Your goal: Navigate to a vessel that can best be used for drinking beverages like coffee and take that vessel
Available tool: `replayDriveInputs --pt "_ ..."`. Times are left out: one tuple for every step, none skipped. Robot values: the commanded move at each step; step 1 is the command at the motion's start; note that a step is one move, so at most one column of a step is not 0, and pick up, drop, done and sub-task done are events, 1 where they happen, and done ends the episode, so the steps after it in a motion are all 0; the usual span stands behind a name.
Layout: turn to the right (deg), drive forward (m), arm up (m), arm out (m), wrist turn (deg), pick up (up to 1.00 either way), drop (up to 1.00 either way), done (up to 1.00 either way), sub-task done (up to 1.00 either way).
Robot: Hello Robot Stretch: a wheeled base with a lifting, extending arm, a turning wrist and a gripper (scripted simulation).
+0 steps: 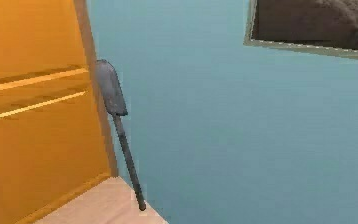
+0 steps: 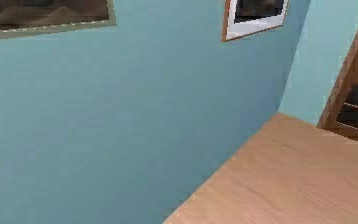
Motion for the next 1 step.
replayDriveInputs --pt "45.0 0.0 0.0 0.0 0.0 0.0 0.0 0.0 0.0"
